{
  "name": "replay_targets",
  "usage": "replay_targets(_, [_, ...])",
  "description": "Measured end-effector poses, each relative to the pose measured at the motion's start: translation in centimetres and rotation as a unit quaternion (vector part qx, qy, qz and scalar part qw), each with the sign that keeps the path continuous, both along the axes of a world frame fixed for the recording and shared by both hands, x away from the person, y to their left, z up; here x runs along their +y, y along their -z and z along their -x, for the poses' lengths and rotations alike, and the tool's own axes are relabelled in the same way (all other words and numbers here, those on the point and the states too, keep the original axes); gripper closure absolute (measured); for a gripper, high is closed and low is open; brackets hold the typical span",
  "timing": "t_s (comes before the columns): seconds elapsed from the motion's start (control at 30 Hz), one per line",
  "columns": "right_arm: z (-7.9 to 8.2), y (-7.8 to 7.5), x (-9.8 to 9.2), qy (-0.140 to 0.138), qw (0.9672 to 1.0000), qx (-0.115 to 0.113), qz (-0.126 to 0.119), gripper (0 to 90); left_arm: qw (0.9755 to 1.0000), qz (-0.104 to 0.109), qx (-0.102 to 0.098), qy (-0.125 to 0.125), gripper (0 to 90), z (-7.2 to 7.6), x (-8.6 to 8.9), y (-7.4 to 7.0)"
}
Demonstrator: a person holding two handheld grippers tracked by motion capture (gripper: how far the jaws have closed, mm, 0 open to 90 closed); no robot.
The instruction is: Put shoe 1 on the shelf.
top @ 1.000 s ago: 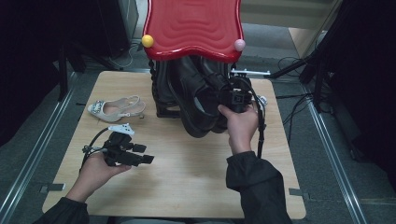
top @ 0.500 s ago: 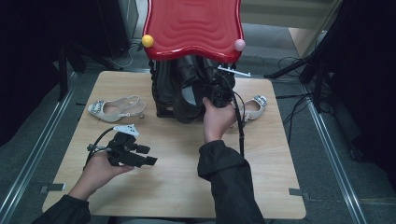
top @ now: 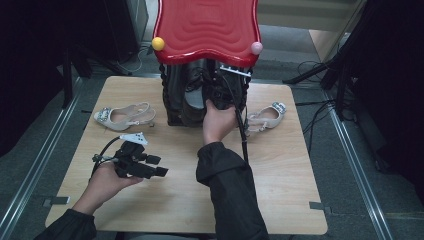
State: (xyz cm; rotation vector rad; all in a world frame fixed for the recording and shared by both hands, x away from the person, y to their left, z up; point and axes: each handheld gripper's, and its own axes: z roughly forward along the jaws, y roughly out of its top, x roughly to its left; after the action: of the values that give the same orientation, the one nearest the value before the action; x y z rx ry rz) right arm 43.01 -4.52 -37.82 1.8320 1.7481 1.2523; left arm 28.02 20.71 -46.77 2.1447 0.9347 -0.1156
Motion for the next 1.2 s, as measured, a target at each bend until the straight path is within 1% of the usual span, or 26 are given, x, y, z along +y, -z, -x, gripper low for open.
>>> replay_targets(0.07, [-0.1,0.1,0.3,0.0,1.0,0.006,-0.001,78.0,1.0,0.001,-0.001,0.001,38.2,0.0,0.0,0.0])
replay_targets(0.13, [-0.1,0.1,0.5,0.002,1.0,0.003,0.003,77.8,1.0,0.001,-0.001,0.002,38.3,0.0,0.0,0.0])
replay_targets(0.17, [-0.1,0.2,0.6,-0.001,1.0,0.003,0.008,77.0,1.0,0.0,-0.002,0.002,38.3,-0.1,0.0,0.0])
replay_targets(0.2, [-0.1,0.2,0.6,-0.006,1.0,0.003,0.005,75.4,1.0,0.0,-0.002,0.002,38.3,-0.1,0.0,0.0])
replay_targets(0.3, [-0.3,0.3,0.6,-0.021,0.9997,0.013,-0.002,71.0,1.0,0.001,-0.002,0.003,38.4,-0.1,-0.2,0.0])
replay_targets(0.37, [-0.2,0.4,0.8,-0.022,0.9997,0.013,0.002,69.8,1.0,-0.001,-0.002,0.003,38.4,-0.1,-0.3,0.0])
replay_targets(0.4, [-0.2,0.5,0.9,-0.025,0.9996,0.011,0.008,67.9,1.0,-0.001,-0.002,0.004,38.4,0.0,-0.3,0.0])
replay_targets(0.43, [-0.1,0.5,1.0,-0.032,0.9994,0.013,0.0,62.1,1.0,-0.001,-0.002,0.005,38.5,0.0,-0.3,0.0])
replay_targets(0.5, [-0.1,0.4,1.0,-0.035,0.9993,0.012,-0.005,61.3,1.0,-0.002,-0.002,0.004,38.5,0.0,-0.3,0.0])
replay_targets(0.53, [-0.1,0.4,0.9,-0.037,0.9992,0.009,-0.008,60.5,1.0,-0.002,-0.002,0.003,38.5,0.0,-0.3,0.0])
replay_targets(0.67, [0.0,0.3,0.7,-0.058,0.9983,0.006,-0.003,58.7,1.0,-0.003,-0.002,0.001,38.5,0.0,-0.3,-0.1])
replay_targets(0.73, [0.0,0.4,0.5,-0.068,0.9977,-0.001,0.001,58.2,1.0,-0.002,-0.003,0.0,38.5,0.0,-0.2,-0.2])
replay_targets(0.87, [0.4,0.4,0.1,-0.083,0.9965,-0.006,0.001,57.3,1.0,0.002,-0.005,-0.003,38.6,0.0,-0.1,-0.5])
replay_targets(0.9, [0.7,0.4,-0.2,-0.093,0.9955,-0.013,0.0,56.8,1.0,0.001,-0.005,-0.004,38.7,0.0,-0.1,-0.6])
replay_targets(0.93, [0.7,0.4,-0.2,-0.093,0.9955,-0.013,0.0,56.8,1.0,0.002,-0.006,-0.005,38.7,0.0,-0.2,-0.6])
replay_targets(1.0, [1.2,0.3,-0.4,-0.099,0.9948,-0.019,0.009,56.6,1.0,0.002,-0.008,-0.004,38.9,0.1,-0.2,-0.7])
replay_targets(1.07, [1.5,0.3,-0.6,-0.111,0.9934,-0.028,0.014,56.4,0.9999,0.006,-0.011,-0.006,39.3,0.1,-0.3,-1.0])
replay_targets(1.17, [2.1,-0.1,-0.9,-0.123,0.9917,-0.034,0.009,55.0,0.9999,0.011,-0.01,-0.007,39.4,0.1,-0.3,-1.1])
replay_targets(1.2, [2.3,-0.2,-1.1,-0.132,0.9907,-0.031,0.008,54.2,0.9999,0.009,-0.011,-0.006,39.4,0.1,-0.3,-1.1])
